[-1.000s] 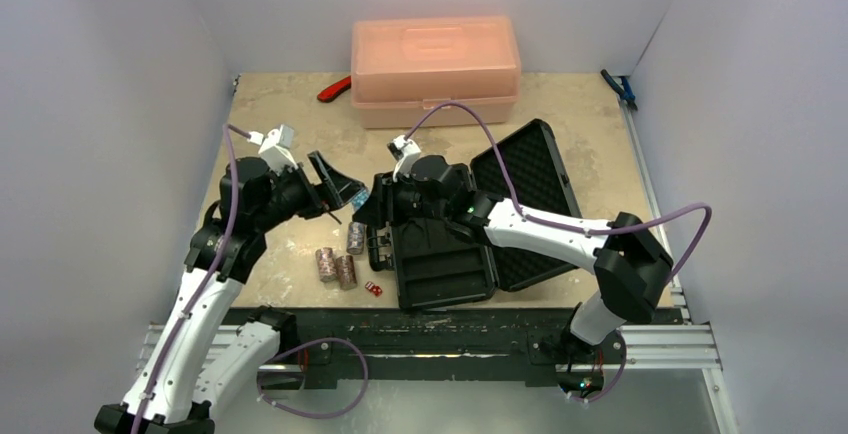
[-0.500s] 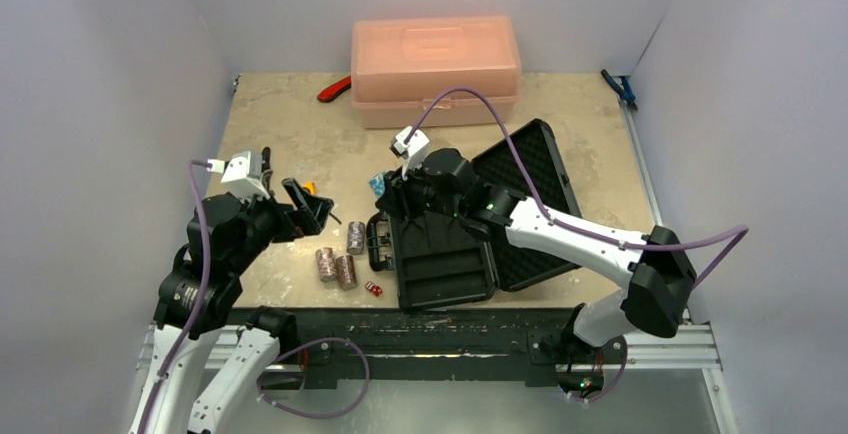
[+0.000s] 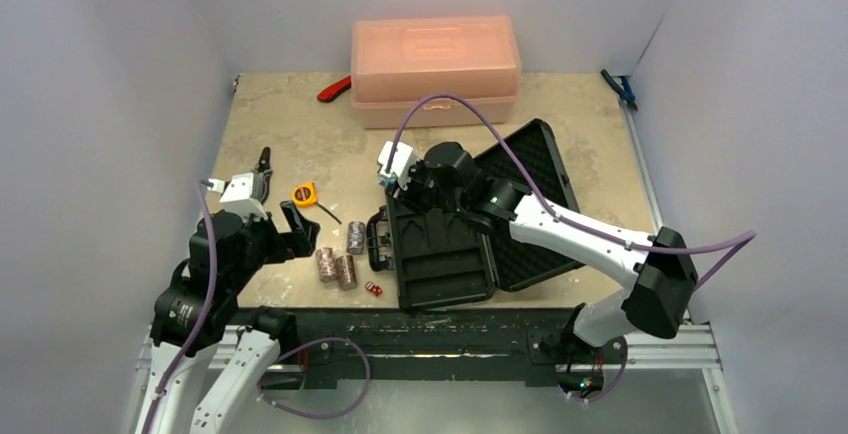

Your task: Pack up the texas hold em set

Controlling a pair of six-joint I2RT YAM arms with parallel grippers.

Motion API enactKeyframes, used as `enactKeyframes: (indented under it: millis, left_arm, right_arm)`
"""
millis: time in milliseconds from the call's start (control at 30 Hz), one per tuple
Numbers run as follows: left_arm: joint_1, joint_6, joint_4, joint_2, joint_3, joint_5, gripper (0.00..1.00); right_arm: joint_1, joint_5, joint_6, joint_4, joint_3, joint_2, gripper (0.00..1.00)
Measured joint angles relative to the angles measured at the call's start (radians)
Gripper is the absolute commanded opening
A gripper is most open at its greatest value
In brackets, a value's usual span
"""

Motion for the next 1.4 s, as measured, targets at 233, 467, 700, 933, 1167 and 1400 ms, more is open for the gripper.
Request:
enactKeyframes:
  millis: [233,467,700,933,1167,1400]
  left_arm:
    - [0.0,0.025,-0.034,-0.047,-0.002,-0.016,0.97]
    - [0.0,0.043,-0.032,-0.063,-0.007,-0.012,0.97]
    - [0.0,0.052,-0.026,-0.048,-0.011,0.008,0.97]
    - [0.0,0.053,-0.025,-0.066,-0.017,0.01,0.98]
    - [0.0,0.055,-0.019,-0.068,-0.018,0.01,0.97]
    - [0.0,0.055,-0.019,-0.065,-0.018,0.01,0.97]
  right_arm:
    - [-0.05,-0.016,-0.205,-0.119,0.082,0.073,0.0]
    - [-0.131,-0.021,-0.365,-0.222,0.142,0.196,0.0]
    - [-0.198,-0.022,-0.491,-0.254,0.212,0.335,0.0]
    - [-0.216,-0.019,-0.578,-0.285,0.326,0.452,0.0]
    - [-0.225,-0.019,-0.628,-0.308,0.388,0.517,0.0]
    - [-0.249,-0.019,-0.66,-0.305,0.406,0.537,0.0]
